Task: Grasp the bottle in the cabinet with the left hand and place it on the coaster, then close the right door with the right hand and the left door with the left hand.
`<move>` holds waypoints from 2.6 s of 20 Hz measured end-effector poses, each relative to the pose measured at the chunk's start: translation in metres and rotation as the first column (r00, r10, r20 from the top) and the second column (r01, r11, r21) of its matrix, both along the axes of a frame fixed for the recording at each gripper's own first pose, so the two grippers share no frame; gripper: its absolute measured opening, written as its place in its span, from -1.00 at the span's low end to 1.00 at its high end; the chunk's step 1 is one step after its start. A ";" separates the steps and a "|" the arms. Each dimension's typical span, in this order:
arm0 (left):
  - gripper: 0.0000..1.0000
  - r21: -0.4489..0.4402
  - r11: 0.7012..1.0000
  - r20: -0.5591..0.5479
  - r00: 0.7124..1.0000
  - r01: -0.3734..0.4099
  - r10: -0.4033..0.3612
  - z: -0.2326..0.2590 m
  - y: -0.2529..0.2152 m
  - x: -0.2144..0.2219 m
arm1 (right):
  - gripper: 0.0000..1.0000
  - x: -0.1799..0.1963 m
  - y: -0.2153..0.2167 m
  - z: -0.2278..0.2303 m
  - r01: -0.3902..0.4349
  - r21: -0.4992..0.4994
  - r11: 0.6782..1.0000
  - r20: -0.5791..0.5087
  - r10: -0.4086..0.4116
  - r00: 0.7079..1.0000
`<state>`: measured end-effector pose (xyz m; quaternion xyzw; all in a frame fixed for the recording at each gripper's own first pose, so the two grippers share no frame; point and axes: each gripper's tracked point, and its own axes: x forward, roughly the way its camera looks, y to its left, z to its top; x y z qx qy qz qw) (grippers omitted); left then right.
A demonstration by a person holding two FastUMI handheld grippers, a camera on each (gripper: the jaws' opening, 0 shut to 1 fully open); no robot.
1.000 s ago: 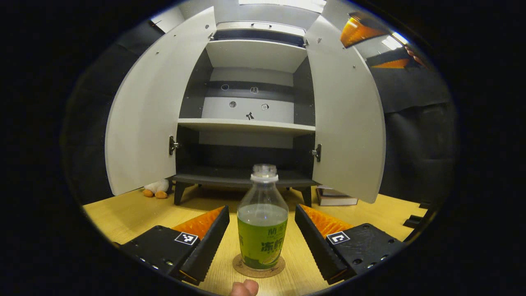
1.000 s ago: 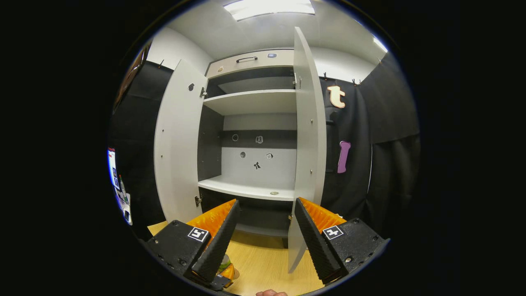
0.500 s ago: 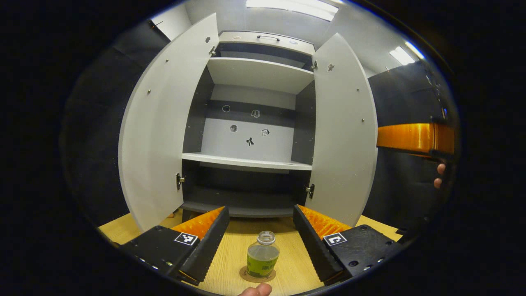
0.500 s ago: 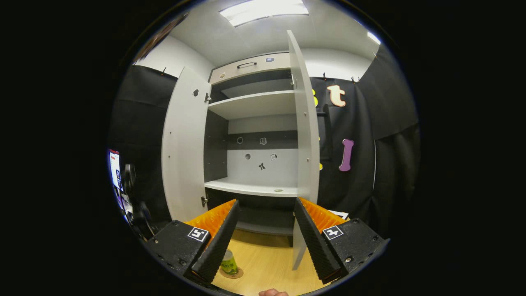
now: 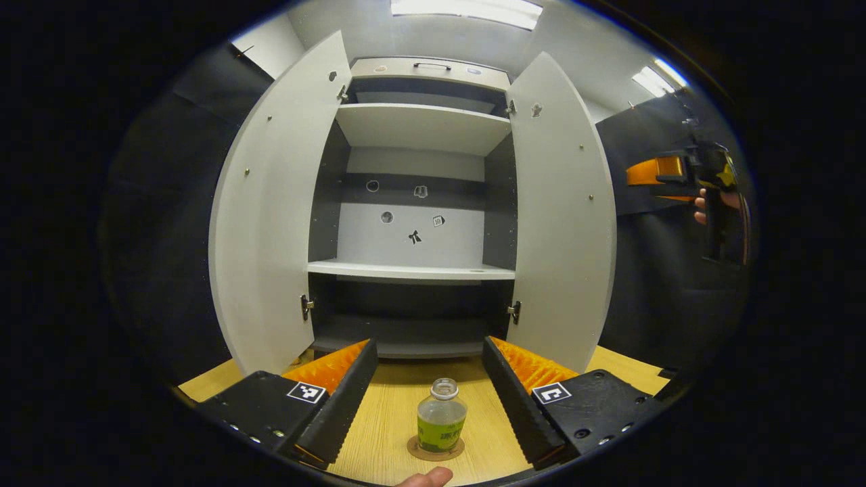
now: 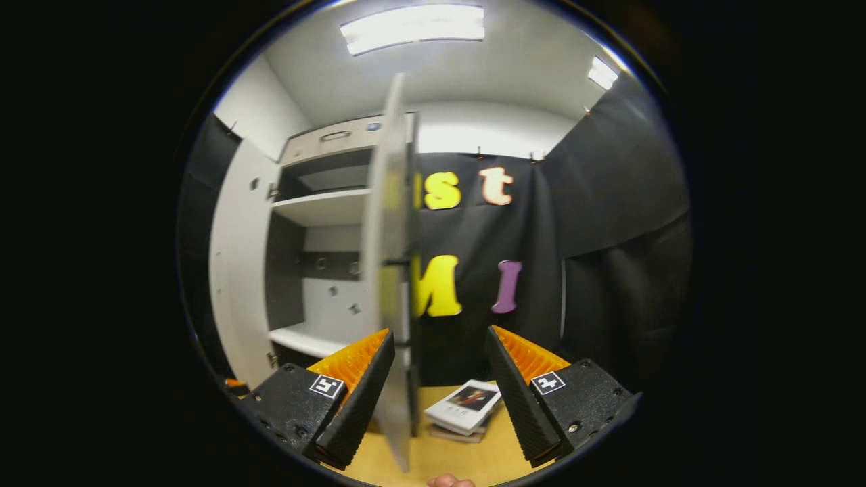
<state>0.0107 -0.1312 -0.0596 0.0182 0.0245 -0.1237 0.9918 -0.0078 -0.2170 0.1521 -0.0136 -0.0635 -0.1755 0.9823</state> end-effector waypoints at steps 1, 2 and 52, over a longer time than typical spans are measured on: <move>0.90 -0.008 1.000 0.007 1.000 0.001 -0.001 0.002 -0.002 0.001 | 0.65 0.009 -0.003 0.005 -0.015 0.021 1.000 -0.001 0.015 1.000; 0.89 -0.017 1.000 0.014 1.000 0.005 -0.005 0.003 -0.004 0.003 | 0.65 0.019 -0.006 0.009 -0.037 0.035 0.999 -0.002 0.037 0.999; 0.89 -0.058 0.995 -0.021 0.996 -0.083 0.082 0.004 0.067 0.016 | 0.65 0.045 0.130 -0.120 -0.175 0.065 0.983 -0.027 0.177 0.984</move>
